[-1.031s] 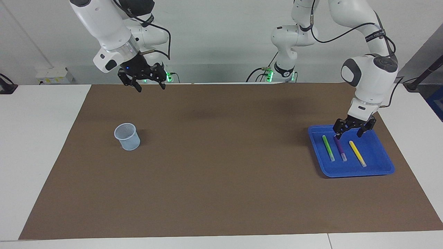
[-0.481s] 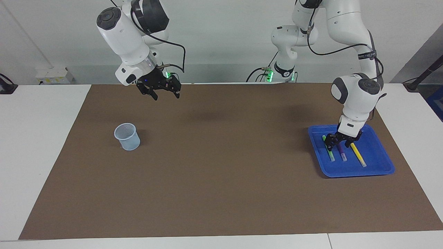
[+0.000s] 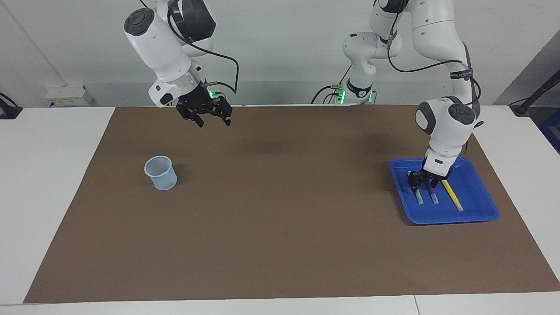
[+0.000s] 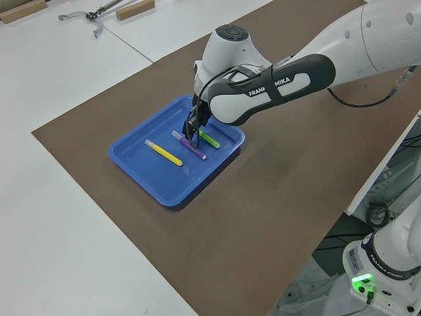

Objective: Transfer and insert pens with both arms

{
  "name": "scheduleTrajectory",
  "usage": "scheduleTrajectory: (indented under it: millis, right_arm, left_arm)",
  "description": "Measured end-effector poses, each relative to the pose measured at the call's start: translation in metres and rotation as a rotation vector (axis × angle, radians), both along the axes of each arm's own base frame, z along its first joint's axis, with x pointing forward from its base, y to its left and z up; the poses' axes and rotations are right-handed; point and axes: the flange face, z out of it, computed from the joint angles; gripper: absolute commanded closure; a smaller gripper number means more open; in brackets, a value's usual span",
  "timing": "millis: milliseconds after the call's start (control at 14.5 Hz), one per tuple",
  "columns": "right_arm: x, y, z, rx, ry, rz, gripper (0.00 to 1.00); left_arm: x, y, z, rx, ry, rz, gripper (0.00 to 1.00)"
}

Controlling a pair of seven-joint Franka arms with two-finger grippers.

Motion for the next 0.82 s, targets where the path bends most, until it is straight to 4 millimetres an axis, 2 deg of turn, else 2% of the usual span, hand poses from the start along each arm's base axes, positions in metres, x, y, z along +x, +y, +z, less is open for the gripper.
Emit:
scheduleTrajectory:
  millis: [412, 619, 687, 825]
  right_arm:
    - [-0.004, 0.009, -0.003, -0.002, 0.008, 0.014, 0.00]
    - [-0.005, 0.009, -0.003, -0.002, 0.008, 0.013, 0.00]
    - [-0.005, 0.009, -0.003, -0.002, 0.008, 0.013, 0.00]
    - [-0.005, 0.009, -0.003, -0.002, 0.008, 0.013, 0.00]
  left_arm:
    - [0.001, -0.014, -0.001, -0.003, -0.001, -0.010, 0.21]
    - [0.001, -0.015, -0.001, -0.003, -0.002, -0.012, 0.24]
    - [0.001, -0.015, -0.001, -0.003, -0.002, -0.012, 0.29]
    - [0.001, -0.014, -0.001, -0.003, -0.003, -0.010, 0.30]
